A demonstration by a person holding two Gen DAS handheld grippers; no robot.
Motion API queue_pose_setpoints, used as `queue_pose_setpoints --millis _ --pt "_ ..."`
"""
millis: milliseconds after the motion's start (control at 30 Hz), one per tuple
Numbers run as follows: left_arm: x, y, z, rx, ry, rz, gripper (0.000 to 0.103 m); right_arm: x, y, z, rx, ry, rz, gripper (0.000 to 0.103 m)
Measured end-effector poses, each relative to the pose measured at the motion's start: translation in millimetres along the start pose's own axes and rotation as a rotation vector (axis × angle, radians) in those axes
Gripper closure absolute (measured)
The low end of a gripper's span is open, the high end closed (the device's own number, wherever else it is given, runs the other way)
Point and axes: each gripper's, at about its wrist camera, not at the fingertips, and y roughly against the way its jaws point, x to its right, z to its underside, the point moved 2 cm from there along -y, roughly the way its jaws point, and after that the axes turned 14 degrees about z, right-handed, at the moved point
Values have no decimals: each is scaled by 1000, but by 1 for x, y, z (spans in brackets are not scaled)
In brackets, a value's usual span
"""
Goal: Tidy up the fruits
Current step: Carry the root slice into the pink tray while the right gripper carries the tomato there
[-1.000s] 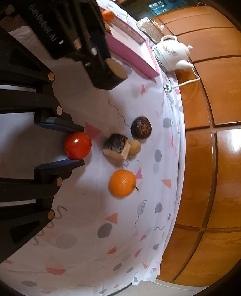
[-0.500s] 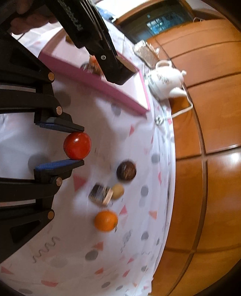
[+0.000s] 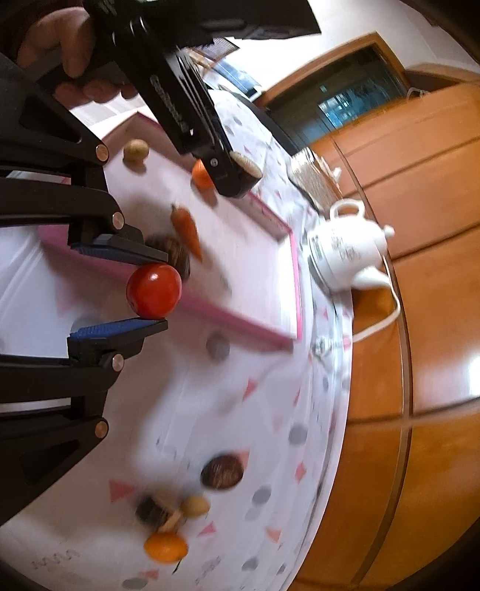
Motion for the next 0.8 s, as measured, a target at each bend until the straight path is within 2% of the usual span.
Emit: queue_pose_setpoints --millis 200,267,333,400,600,800 --pt "-29 5 2 7 52 -55 64 -35 -13 -9 -19 52 -61 74" --pt "-30 9 3 18 48 -72 50 -44 -15 -10 -21 69 -70 73" --pt "-30 13 4 30 54 -84 45 -49 -18 -9 -33 65 -78 73" --pt "-29 16 5 34 54 -89 45 -52 -19 -7 -37 64 -83 72" --pt "-20 19 7 31 45 -82 44 -51 -13 0 -16 68 -41 70" --pt "-6 21 10 39 24 -58 37 -37 -2 3 40 49 52 65"
